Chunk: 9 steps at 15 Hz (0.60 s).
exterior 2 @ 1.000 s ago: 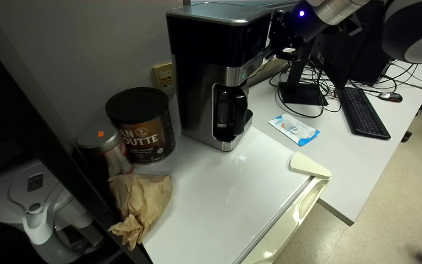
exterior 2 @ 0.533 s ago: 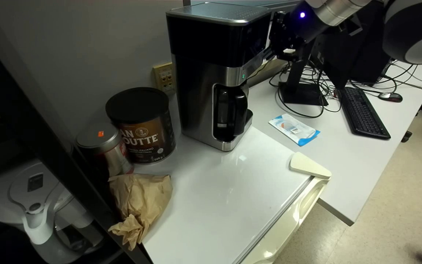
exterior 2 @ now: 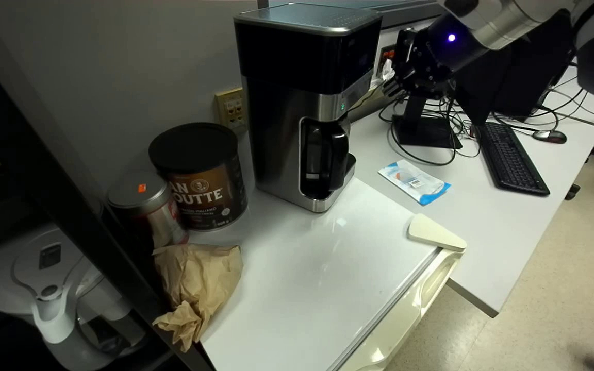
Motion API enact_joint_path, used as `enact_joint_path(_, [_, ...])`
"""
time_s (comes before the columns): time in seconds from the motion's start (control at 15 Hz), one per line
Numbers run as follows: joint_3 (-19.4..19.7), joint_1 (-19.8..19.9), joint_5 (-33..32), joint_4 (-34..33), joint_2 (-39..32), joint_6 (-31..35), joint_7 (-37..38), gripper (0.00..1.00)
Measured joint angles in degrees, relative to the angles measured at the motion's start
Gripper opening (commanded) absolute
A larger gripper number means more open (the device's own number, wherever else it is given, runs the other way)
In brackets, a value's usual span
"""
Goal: Push the coffee maker backwards a bit
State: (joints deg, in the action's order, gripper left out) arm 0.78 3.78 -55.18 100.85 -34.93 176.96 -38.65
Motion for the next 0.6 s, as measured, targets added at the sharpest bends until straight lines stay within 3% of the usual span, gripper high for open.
enact_joint_path(0.4, [8.7,-1.6,-13.6,7.1,5.1,11.5,1.0,0.0])
enact_joint_path(0.6, [13.1,-2.7,-17.2,8.9,7.2,16.5,1.0,0.0])
